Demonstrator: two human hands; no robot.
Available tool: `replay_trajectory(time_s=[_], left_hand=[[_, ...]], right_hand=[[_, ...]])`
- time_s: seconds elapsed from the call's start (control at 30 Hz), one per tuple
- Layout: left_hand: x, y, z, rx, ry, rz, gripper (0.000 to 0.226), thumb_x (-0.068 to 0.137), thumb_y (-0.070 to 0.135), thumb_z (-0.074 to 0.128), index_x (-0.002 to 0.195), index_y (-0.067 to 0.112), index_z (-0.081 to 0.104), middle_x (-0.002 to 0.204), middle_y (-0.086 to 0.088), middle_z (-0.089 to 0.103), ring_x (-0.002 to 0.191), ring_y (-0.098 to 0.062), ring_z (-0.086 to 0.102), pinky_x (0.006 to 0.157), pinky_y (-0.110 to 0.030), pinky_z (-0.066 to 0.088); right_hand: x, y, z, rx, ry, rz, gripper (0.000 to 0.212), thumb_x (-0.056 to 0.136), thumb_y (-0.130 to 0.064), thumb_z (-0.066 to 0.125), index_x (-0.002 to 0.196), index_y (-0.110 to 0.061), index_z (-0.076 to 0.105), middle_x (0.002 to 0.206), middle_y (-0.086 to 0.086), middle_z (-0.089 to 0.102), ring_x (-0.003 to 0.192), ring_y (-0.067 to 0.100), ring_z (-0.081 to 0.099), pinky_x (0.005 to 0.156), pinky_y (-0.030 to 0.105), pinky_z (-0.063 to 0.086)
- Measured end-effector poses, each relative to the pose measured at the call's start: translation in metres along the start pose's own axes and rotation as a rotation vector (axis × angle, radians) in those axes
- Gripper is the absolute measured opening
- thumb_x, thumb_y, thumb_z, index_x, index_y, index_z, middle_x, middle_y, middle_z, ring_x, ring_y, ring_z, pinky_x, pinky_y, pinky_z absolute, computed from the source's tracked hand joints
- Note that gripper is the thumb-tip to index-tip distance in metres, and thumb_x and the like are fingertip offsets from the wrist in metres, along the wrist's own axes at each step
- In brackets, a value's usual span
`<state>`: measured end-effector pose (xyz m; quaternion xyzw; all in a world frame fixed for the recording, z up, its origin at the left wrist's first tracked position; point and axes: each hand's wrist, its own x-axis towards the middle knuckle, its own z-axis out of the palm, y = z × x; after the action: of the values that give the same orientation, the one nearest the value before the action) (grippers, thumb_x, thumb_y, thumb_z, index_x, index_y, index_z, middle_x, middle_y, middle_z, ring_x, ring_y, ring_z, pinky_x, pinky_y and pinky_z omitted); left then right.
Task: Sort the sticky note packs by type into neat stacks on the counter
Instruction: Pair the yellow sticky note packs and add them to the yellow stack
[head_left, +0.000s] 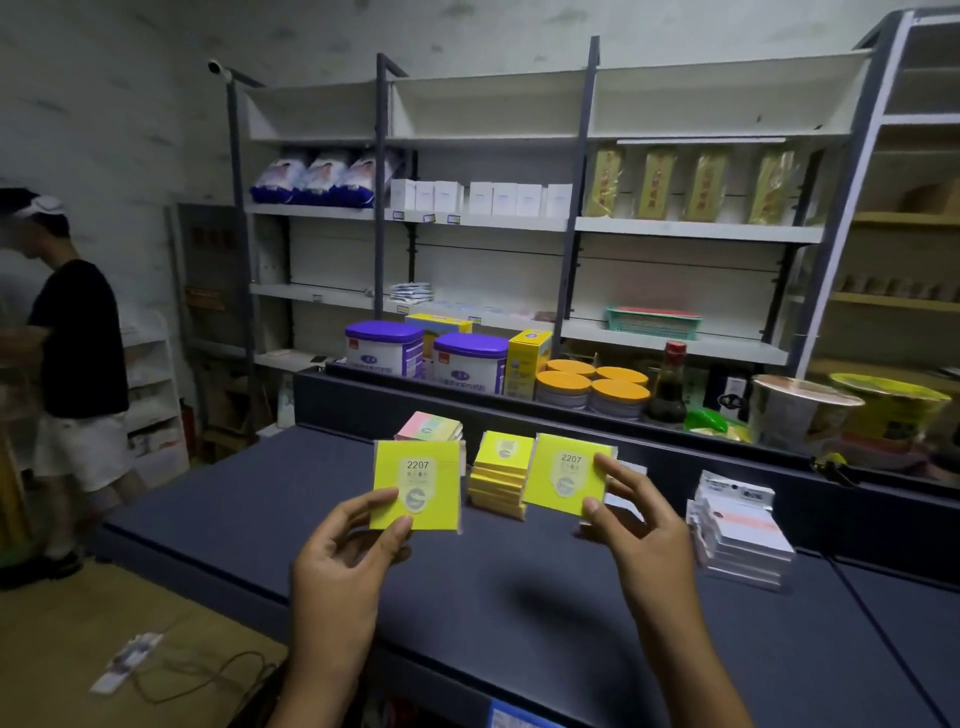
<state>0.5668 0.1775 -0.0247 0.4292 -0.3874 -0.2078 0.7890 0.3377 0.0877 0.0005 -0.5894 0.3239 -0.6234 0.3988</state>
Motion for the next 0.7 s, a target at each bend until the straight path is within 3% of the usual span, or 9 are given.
replay_trajectory(time_s=[0.23,0.3,0.4,0.5,0.7], left_hand=[[0.066,-0.027,0.024,0.006,-0.076,0.048,0.027,0.073,0.021,0.076,0.100,0.025,0.075,0.098,-0.001,0.076,0.087,-0.016,0.072,0.073,-0.024,0.059],[0.085,-0.034,0.033,0.015,-0.094,0.065,0.030,0.073,0.020,0.076,0.103,0.020,0.074,0.097,0.000,0.076,0.090,-0.012,0.071,0.077,-0.024,0.058],[0.116,-0.045,0.047,0.000,-0.124,0.079,0.030,0.073,0.018,0.077,0.103,0.018,0.073,0.093,0.006,0.076,0.086,-0.005,0.070,0.073,-0.016,0.056],[0.146,-0.058,0.060,0.018,-0.176,0.096,0.027,0.077,0.011,0.078,0.103,0.019,0.073,0.095,0.012,0.076,0.084,-0.001,0.070,0.069,-0.012,0.053],[0.189,-0.091,0.072,0.038,-0.244,0.062,0.027,0.079,0.012,0.078,0.102,0.025,0.073,0.099,0.012,0.075,0.086,-0.008,0.071,0.071,-0.022,0.059]], right_hand=[[0.057,0.018,0.011,-0.142,-0.009,-0.026,0.042,0.089,-0.012,0.072,0.117,-0.043,0.069,0.110,-0.008,0.068,0.088,0.004,0.067,0.052,0.019,0.056],[0.073,0.023,0.016,-0.170,-0.008,-0.036,0.042,0.088,-0.011,0.074,0.117,-0.041,0.069,0.108,-0.009,0.068,0.090,0.002,0.066,0.064,0.016,0.056],[0.095,0.029,0.025,-0.190,-0.002,-0.036,0.041,0.087,-0.009,0.074,0.118,-0.036,0.069,0.105,-0.010,0.070,0.095,0.001,0.065,0.075,0.015,0.053],[0.113,0.038,0.036,-0.191,0.011,-0.024,0.041,0.087,-0.008,0.074,0.119,-0.033,0.069,0.106,-0.009,0.070,0.097,0.008,0.067,0.081,0.026,0.056],[0.138,0.055,0.052,-0.188,0.010,0.028,0.037,0.088,-0.009,0.072,0.117,-0.033,0.068,0.112,-0.007,0.068,0.105,0.012,0.066,0.078,0.024,0.057]])
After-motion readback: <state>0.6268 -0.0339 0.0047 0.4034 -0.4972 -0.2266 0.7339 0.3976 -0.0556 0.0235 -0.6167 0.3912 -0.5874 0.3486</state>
